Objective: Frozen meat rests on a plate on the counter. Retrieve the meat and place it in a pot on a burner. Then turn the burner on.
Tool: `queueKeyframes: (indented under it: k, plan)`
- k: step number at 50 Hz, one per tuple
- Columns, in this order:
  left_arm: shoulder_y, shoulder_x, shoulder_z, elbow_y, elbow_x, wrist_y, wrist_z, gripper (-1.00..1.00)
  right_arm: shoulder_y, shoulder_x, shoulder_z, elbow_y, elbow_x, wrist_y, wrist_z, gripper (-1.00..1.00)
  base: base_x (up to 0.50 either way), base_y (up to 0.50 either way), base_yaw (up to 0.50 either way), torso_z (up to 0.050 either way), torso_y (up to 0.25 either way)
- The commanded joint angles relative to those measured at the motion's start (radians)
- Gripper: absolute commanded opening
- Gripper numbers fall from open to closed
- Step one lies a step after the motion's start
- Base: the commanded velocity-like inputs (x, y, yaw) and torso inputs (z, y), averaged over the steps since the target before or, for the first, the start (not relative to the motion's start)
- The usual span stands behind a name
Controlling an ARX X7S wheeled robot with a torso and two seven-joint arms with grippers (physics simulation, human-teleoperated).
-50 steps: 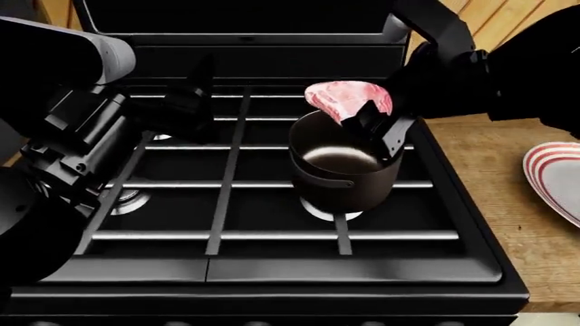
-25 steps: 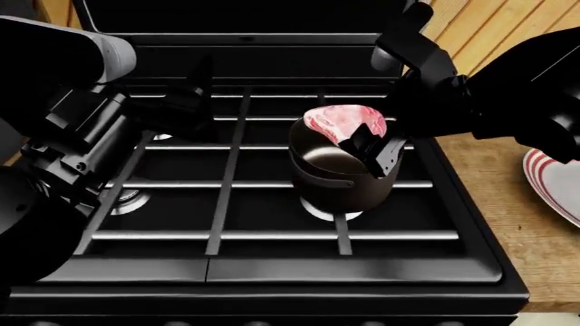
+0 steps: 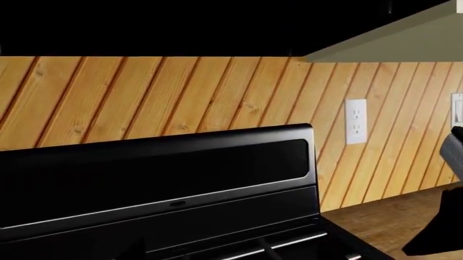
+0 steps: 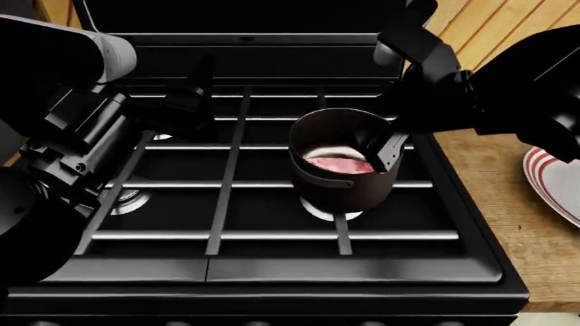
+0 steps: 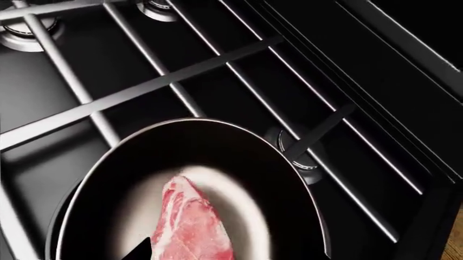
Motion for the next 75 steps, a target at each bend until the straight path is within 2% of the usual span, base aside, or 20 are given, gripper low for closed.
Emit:
queueKeyframes:
  k: [1, 13, 20, 29, 39, 44, 60, 75]
  plan:
    - [0.005, -0.005, 0.005, -0.002, 0.007, 0.011, 0.007, 1.0, 0.007, 0.005, 0.002, -0.015, -0.008, -0.006, 0.008, 1.0, 0.0, 0.0, 0.0, 0.0, 0.0]
    - [0.005, -0.009, 0.007, 0.002, 0.002, 0.014, 0.003, 1.0, 0.024, 0.028, 0.018, -0.046, 0.003, -0.003, 0.011, 1.0, 0.0, 0.0, 0.0, 0.0, 0.0]
    - [0.007, -0.01, 0.015, -0.004, 0.012, 0.02, 0.008, 1.0, 0.019, 0.046, 0.096, -0.072, 0.019, -0.03, 0.082, 1.0, 0.0, 0.0, 0.0, 0.0, 0.0]
    - [0.021, -0.007, 0.035, -0.017, 0.038, 0.033, 0.022, 1.0, -0.089, 0.05, 0.349, -0.153, 0.128, -0.062, 0.375, 1.0, 0.0, 0.0, 0.0, 0.0, 0.0]
    - [0.019, -0.007, 0.044, -0.024, 0.041, 0.035, 0.022, 1.0, -0.111, 0.027, 0.518, -0.158, 0.191, -0.066, 0.592, 1.0, 0.0, 0.0, 0.0, 0.0, 0.0]
    - [0.012, -0.007, 0.048, -0.024, 0.038, 0.034, 0.022, 1.0, -0.101, 0.023, 0.547, -0.152, 0.199, -0.064, 0.633, 1.0, -0.03, 0.01, 0.0, 0.0, 0.0]
    - [0.004, -0.012, 0.058, -0.02, 0.036, 0.035, 0.02, 1.0, -0.088, 0.029, 0.561, -0.167, 0.213, -0.061, 0.645, 1.0, -0.5, 0.18, 0.0, 0.0, 0.001]
    - [0.018, -0.01, 0.072, -0.008, 0.037, 0.041, 0.015, 1.0, -0.107, 0.028, 0.559, -0.161, 0.184, -0.098, 0.664, 1.0, 0.0, 0.0, 0.0, 0.0, 0.0]
